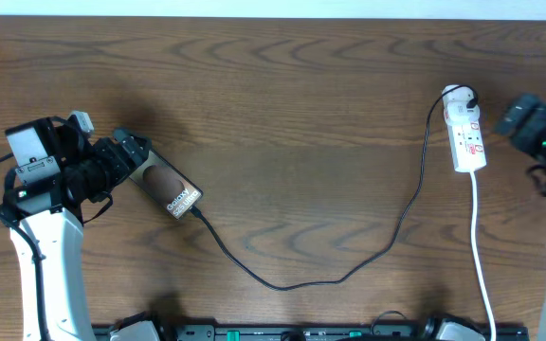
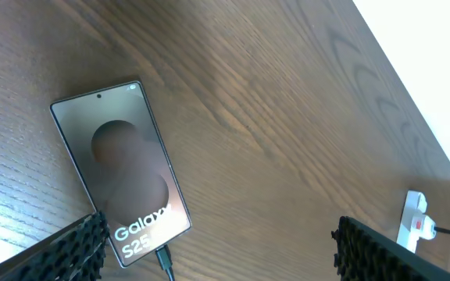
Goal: Plug charger to phone and switch on socket
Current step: 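Lower the right gripper onto the power strip's orange switch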
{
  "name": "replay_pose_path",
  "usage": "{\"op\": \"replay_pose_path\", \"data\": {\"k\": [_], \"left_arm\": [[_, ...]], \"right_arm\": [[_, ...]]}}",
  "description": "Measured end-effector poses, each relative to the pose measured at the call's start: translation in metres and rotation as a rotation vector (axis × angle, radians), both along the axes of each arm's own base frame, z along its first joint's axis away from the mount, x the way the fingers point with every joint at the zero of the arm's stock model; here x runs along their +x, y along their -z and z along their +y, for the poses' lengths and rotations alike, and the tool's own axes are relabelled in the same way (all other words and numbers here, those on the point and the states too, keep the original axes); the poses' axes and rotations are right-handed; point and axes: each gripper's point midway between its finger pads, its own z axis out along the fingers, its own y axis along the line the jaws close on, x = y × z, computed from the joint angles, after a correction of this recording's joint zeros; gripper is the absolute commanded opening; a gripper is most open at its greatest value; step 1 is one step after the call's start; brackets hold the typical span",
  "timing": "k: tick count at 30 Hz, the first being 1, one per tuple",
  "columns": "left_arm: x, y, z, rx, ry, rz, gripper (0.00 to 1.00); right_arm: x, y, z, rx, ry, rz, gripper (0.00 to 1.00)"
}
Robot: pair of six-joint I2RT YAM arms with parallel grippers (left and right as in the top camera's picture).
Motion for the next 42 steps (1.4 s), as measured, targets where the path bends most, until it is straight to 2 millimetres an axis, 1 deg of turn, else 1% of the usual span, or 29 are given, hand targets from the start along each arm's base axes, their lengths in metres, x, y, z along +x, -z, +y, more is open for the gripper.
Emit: {"op": "replay_pose_path", "data": {"k": [3, 5, 7, 11, 13, 14, 15, 17, 21, 23, 26, 34, 37, 42], "left_arm": [[0.000, 0.000, 0.000, 0.000, 0.000, 0.000, 0.91], [0.000, 0.000, 0.000, 0.000, 0.000, 0.000, 0.91], [0.000, 0.000, 0.000, 0.000, 0.000, 0.001, 0.91], [0.000, 0.000, 0.000, -0.001, 0.000, 0.002, 0.91], [0.000, 0.000, 0.000, -0.001, 0.000, 0.003, 0.91], [0.000, 0.000, 0.000, -0.001, 0.000, 0.002, 0.91], [0.000, 0.000, 0.000, -0.001, 0.000, 0.002, 0.91], [-0.001, 0.001, 0.000, -0.002, 0.000, 0.005, 0.91], [-0.001, 0.001, -0.001, -0.003, 0.000, 0.008, 0.91], [-0.002, 0.001, -0.001, -0.003, 0.000, 0.009, 0.91], [-0.003, 0.002, -0.001, -0.006, 0.000, 0.014, 0.91], [-0.004, 0.003, -0.002, -0.009, 0.000, 0.022, 0.91], [-0.004, 0.003, -0.002, -0.009, 0.000, 0.022, 0.91], [-0.004, 0.003, -0.002, -0.009, 0.000, 0.022, 0.91]], "right_arm": [[0.001, 0.039, -0.026, 0.156, -0.045, 0.106, 0.99], [0.005, 0.057, -0.035, 0.260, -0.103, 0.149, 0.99], [0.011, 0.070, -0.035, 0.377, -0.200, 0.184, 0.99], [0.027, 0.089, -0.021, 0.519, -0.418, 0.215, 0.99], [0.037, 0.100, -0.017, 0.549, -0.497, 0.213, 0.91], [0.044, 0.110, -0.017, 0.561, -0.531, 0.206, 0.92], [0.049, 0.115, -0.018, 0.569, -0.544, 0.199, 0.99], [0.060, 0.133, -0.022, 0.584, -0.557, 0.188, 0.99], [0.069, 0.151, -0.027, 0.607, -0.545, 0.183, 0.99], [0.071, 0.152, -0.028, 0.607, -0.542, 0.176, 0.99], [0.078, 0.149, -0.032, 0.585, -0.546, 0.146, 0.99], [0.097, 0.148, -0.047, 0.488, -0.533, 0.101, 0.99], [0.103, 0.149, -0.043, 0.471, -0.537, 0.106, 0.99], [0.114, 0.150, -0.025, 0.445, -0.576, 0.119, 0.99]]}}
